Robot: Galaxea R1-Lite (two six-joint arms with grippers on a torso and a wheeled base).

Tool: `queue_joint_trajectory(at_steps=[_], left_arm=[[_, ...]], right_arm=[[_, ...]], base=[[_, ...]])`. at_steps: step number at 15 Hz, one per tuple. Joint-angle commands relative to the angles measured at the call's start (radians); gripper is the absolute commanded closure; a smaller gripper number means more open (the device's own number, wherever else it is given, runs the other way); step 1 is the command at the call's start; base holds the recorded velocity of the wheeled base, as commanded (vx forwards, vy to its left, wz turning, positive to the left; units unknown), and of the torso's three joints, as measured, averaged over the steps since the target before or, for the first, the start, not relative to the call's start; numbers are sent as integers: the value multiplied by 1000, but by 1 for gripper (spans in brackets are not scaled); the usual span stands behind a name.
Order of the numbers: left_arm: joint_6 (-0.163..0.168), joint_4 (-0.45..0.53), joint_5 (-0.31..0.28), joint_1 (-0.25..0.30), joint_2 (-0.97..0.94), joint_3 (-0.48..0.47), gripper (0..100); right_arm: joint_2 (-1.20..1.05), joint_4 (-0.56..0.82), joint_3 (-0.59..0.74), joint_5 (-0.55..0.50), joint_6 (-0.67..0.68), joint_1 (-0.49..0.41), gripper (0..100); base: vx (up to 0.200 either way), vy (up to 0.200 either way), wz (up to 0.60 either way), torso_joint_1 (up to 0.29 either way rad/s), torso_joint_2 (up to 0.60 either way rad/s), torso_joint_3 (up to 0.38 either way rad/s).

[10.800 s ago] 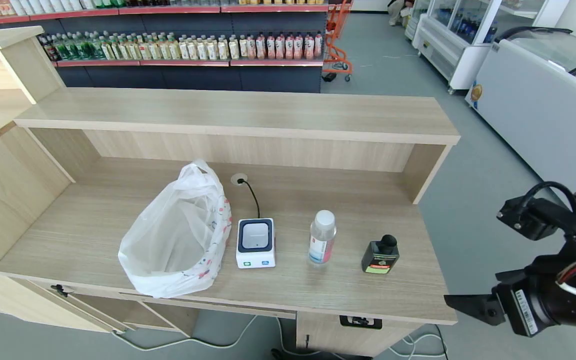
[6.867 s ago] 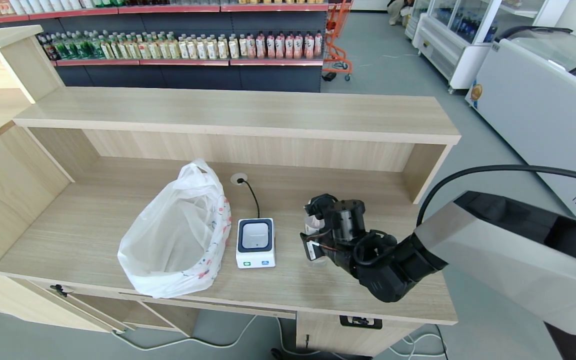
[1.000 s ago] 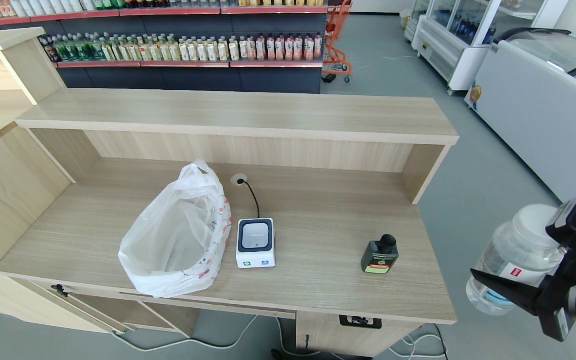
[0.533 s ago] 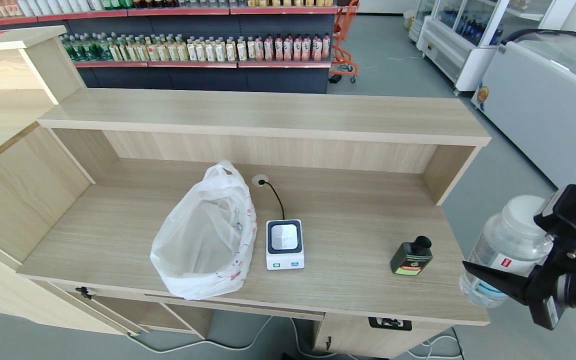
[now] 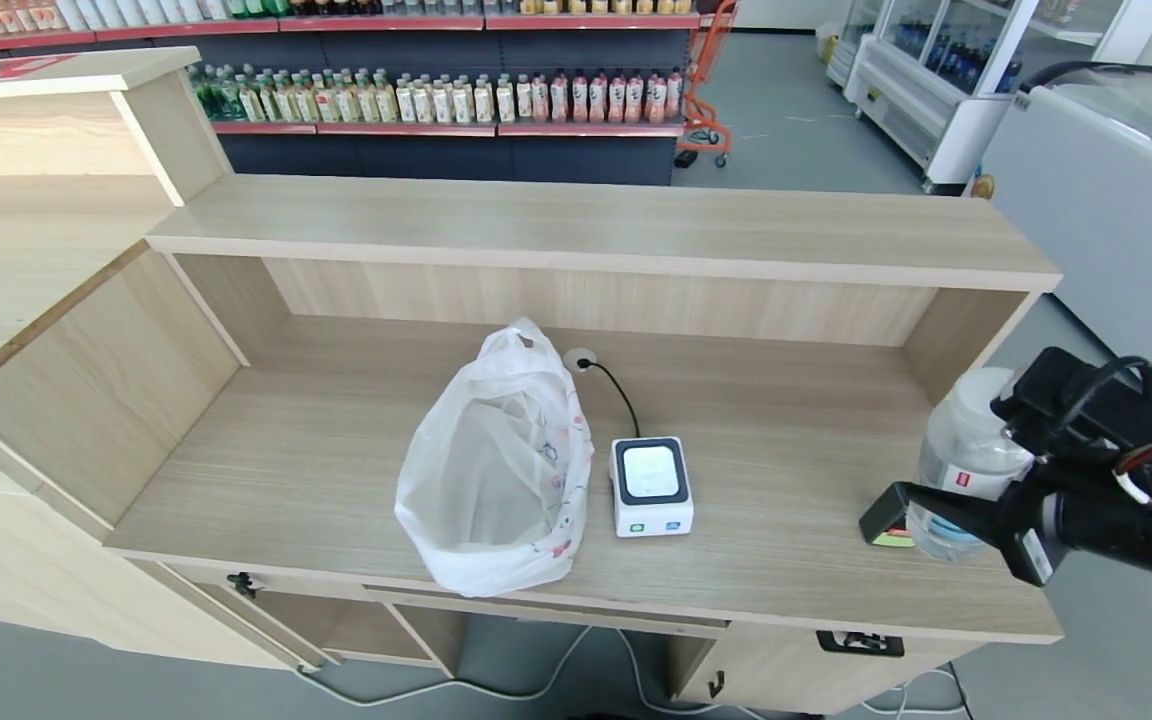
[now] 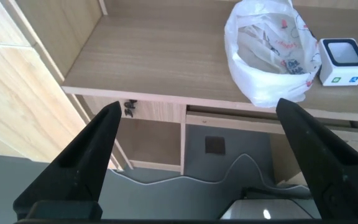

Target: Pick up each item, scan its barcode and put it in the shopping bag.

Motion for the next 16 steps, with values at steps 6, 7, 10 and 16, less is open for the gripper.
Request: queue_joint_trajectory(at_steps=[6, 7, 10, 16], left_arm=[[1, 0, 0, 0, 1, 0, 0], [1, 0, 0, 0, 0, 0, 0], [1, 0, 0, 0, 0, 0, 0], [1, 0, 0, 0, 1, 0, 0]], right_arm=[[493, -202, -283, 232, -119, -64, 100], [539, -198, -344, 240, -166, -72, 100], [610, -179, -435, 240, -267, -75, 100], [682, -172, -481, 286, -419, -75, 100]], base=[[0, 67, 0, 0, 1, -1], [0, 0, 0, 0, 0, 0], [0, 0, 0, 0, 0, 0], [0, 0, 0, 0, 0, 0]])
